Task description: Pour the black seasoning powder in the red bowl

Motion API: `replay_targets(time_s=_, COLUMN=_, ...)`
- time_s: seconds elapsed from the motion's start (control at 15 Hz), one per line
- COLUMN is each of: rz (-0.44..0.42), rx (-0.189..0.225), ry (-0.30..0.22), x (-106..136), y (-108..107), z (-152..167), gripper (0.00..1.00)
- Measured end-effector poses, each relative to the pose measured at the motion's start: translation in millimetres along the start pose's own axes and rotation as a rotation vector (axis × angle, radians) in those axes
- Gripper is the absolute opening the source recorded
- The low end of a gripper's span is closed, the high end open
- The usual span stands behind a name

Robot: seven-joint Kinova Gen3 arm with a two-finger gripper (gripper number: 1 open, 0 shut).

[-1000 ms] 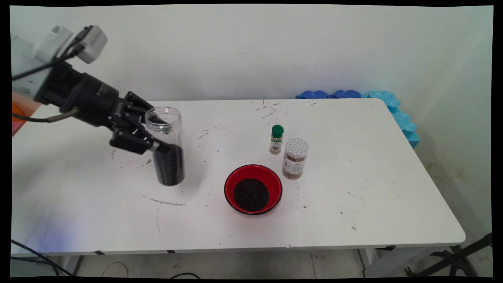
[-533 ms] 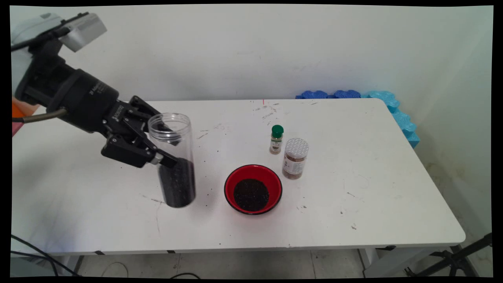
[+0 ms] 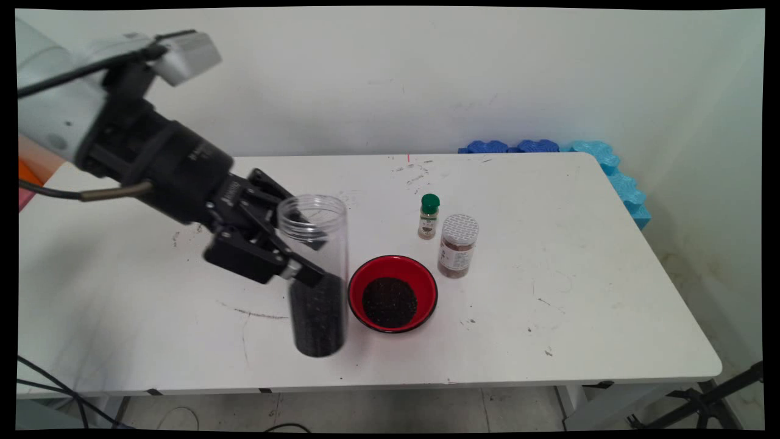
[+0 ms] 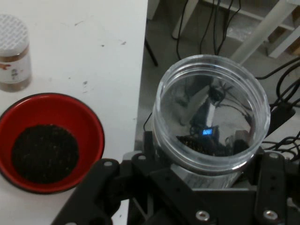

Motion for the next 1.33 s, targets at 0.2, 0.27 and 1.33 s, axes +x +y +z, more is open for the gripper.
replay_targets(time_s=0.2, rz=-0.023, rx=-0.018, ry=0.001, x=5, y=-5, z=20, gripper=0.00)
replay_targets(time_s=0.27, rz=-0.037, rx=-0.020, ry=0.000, x=5, y=-8, z=26, gripper=0.00)
replay_targets(time_s=1.33, rz=-0.482, rx=-0.033, ry=-0.007, x=-16, y=-56, z=98, gripper=0.00)
